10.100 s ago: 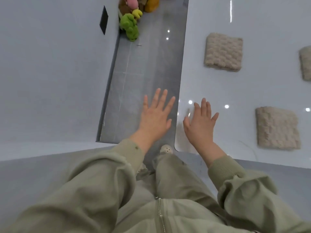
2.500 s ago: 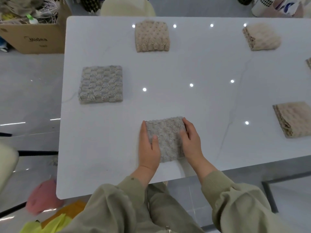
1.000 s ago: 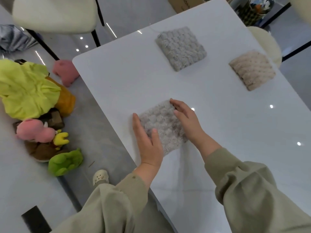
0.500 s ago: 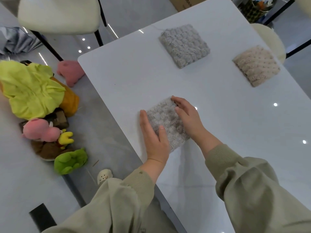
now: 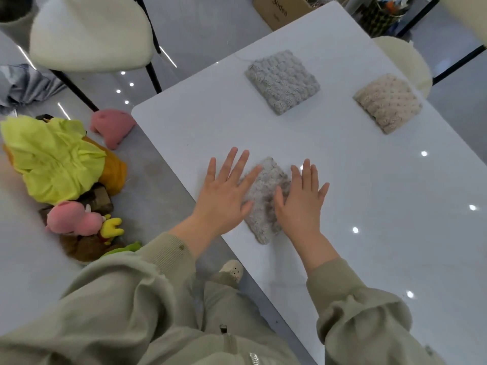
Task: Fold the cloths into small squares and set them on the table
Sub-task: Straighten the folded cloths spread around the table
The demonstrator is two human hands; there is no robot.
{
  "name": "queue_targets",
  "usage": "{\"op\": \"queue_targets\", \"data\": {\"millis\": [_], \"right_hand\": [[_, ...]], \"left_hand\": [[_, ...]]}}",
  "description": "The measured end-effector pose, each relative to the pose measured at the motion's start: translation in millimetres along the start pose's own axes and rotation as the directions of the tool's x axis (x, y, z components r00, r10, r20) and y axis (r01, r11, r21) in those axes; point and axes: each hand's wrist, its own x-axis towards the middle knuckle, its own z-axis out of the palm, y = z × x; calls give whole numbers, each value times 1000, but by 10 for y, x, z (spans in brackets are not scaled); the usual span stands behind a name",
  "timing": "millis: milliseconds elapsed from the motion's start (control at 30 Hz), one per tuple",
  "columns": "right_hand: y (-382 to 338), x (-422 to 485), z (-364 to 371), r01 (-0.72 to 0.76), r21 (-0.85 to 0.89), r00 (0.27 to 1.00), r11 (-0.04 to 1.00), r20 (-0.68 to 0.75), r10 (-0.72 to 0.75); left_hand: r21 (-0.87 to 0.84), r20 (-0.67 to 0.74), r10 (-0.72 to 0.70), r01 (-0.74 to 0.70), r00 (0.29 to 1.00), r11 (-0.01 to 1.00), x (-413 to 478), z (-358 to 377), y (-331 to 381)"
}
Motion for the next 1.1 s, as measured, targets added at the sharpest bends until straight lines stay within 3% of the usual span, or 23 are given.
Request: {"op": "queue_targets", "data": {"millis": [233,400,600,900,1100], "right_hand": [[-347,187,-63,-165,-40,986,986,0,165],[-757,448,-118,-416,-13,908,909,-69,414],[-1380,492,-80,-690,80,712,719,-101,695],[-1570,414,122,-872,239,409,426,-119,905],[-1452,725,148,-881,333,307,336,-138,942]], "left_hand": [[-18,19,167,-167,986,986,506,-249,-445],[-37,70,363,-361,929,932,1015,-468,-921],[-16,139,643,-647,754,762,1487,-715,-1339],[-13,140,894,-902,426,432,1871,-648,-1028],[47,116,935,-943,334,331,2281,-495,-943]]}}
